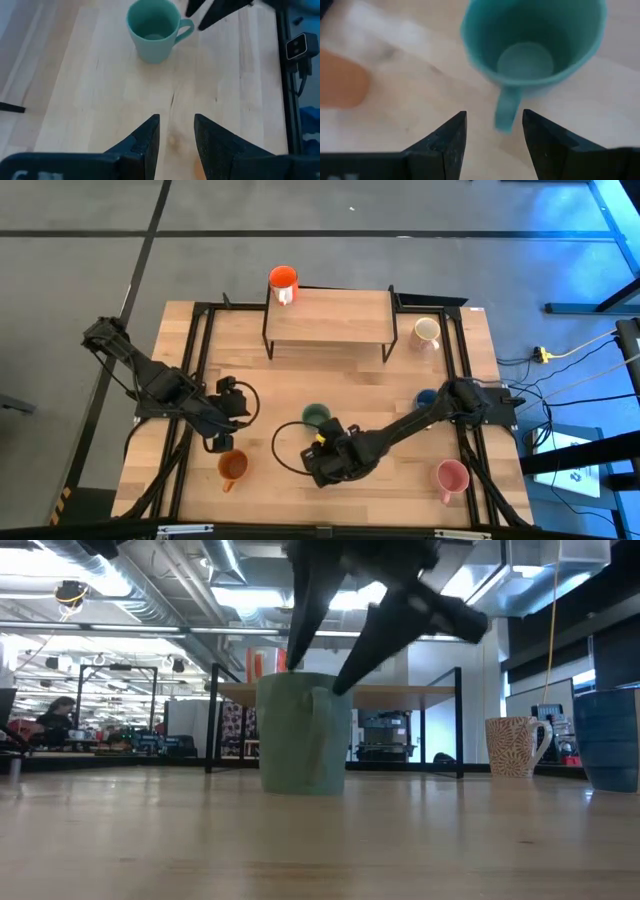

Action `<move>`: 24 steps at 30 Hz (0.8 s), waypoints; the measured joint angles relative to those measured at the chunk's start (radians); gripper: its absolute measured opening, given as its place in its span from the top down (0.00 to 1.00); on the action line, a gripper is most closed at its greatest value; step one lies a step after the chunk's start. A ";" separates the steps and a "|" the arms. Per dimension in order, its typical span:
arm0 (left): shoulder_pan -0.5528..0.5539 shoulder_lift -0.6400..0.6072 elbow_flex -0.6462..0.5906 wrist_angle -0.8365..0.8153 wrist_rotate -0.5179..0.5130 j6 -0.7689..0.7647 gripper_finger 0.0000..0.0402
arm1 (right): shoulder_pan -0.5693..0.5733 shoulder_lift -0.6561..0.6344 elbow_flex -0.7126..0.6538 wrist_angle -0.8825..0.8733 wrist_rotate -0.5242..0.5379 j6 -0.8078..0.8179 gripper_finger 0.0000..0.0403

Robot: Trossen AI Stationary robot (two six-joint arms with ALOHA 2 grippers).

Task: Place coffee mugs
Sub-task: Put the green mug on the shelf

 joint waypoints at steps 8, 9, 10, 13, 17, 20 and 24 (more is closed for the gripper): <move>0.000 0.000 0.000 -0.003 0.039 0.036 0.71 | 0.009 0.049 0.000 -0.007 0.094 0.008 0.57; 0.000 0.000 0.000 -0.003 0.039 0.044 0.71 | 0.012 0.050 -0.001 -0.011 0.117 0.009 0.59; 0.000 0.000 0.000 -0.003 0.039 0.055 0.71 | 0.016 0.050 -0.004 -0.008 0.142 0.009 0.61; 0.000 0.000 0.000 -0.004 0.039 0.062 0.71 | 0.024 0.054 -0.017 0.002 0.184 0.009 0.70; 0.000 0.000 0.000 -0.005 0.042 0.083 0.71 | 0.024 0.061 -0.047 0.026 0.182 0.009 0.86; 0.000 0.001 0.000 -0.005 0.046 0.097 0.71 | 0.027 0.065 -0.048 0.016 0.195 0.001 0.94; 0.000 0.001 0.000 -0.005 0.047 0.115 0.71 | 0.027 0.070 -0.048 0.019 0.210 -0.020 0.94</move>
